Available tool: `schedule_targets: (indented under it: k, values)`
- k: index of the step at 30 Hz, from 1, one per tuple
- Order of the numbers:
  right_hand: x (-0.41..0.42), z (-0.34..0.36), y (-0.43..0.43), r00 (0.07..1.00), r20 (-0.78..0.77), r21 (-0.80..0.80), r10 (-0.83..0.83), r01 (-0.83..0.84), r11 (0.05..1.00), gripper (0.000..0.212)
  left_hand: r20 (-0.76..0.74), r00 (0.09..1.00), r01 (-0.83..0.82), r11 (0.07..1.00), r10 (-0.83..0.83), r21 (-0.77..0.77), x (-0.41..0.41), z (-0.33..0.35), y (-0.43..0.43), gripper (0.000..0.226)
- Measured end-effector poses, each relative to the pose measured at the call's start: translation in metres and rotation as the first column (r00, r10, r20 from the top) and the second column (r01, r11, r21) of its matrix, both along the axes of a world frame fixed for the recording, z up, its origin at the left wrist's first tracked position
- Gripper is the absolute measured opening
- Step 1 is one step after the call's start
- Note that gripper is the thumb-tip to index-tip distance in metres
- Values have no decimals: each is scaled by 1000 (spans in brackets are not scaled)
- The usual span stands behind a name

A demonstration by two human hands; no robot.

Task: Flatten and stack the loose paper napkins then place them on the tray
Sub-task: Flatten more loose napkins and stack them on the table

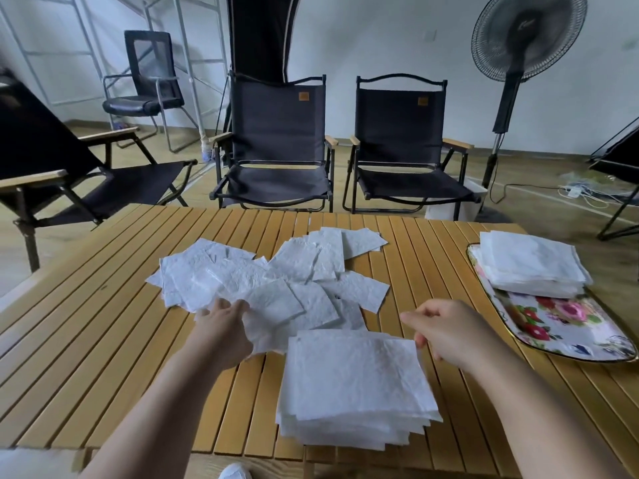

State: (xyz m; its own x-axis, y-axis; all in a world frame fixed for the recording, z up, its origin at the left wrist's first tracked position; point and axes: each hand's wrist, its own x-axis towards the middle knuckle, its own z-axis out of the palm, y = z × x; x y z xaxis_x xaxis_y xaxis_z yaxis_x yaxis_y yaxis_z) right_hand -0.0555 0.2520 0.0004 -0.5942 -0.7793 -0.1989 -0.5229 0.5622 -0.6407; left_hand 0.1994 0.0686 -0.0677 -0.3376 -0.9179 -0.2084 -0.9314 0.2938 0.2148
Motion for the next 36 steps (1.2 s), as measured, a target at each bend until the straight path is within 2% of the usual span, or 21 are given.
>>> schedule_targets:
  k: [4,9,14,16,19,21,23,25,28,31,33,36]
  values:
    - [-1,-3,-2,1000,4,1,28,-28,1000,25,-5,1000,-5,999,4,-53,-1,-8,-5,59]
    - [-4,-6,-2,998,4,-9,57,-57,998,22,-185,980,-91,992,75,-84,-1,-6,-8,22]
    - [-6,-6,-3,998,29,-34,57,-56,998,21,-148,987,-81,994,69,-79,7,11,-11,16]
    - [-6,-6,-3,998,30,-43,60,-58,997,20,-165,986,-40,986,12,-164,11,14,-12,18]
    - [-4,-8,-4,998,34,-126,45,-41,991,10,-349,931,-21,937,-109,-349,9,26,-3,14]
    - [-1,-8,-5,999,16,-196,50,-46,980,24,-405,890,-6,883,-210,-470,2,38,6,14]
    - [3,-7,-7,997,6,-249,77,-73,966,39,-438,863,-6,861,-253,-509,-4,47,15,13]
    - [9,-8,-10,993,11,-279,114,-106,954,51,-511,820,-19,881,-257,-473,-10,52,24,12]
    - [18,-8,-11,983,25,-291,181,-166,942,72,-647,709,-24,907,-281,-420,-18,62,39,10]
    - [27,-5,-11,961,33,-302,274,-252,919,83,-695,645,-15,904,-318,-427,-22,70,54,9]
    - [33,-5,-12,949,40,-324,311,-283,903,75,-706,617,3,899,-346,-438,-23,71,62,8]
    - [37,-1,-13,968,29,-467,248,-207,860,37,-736,567,44,906,-369,-420,-23,73,70,5]
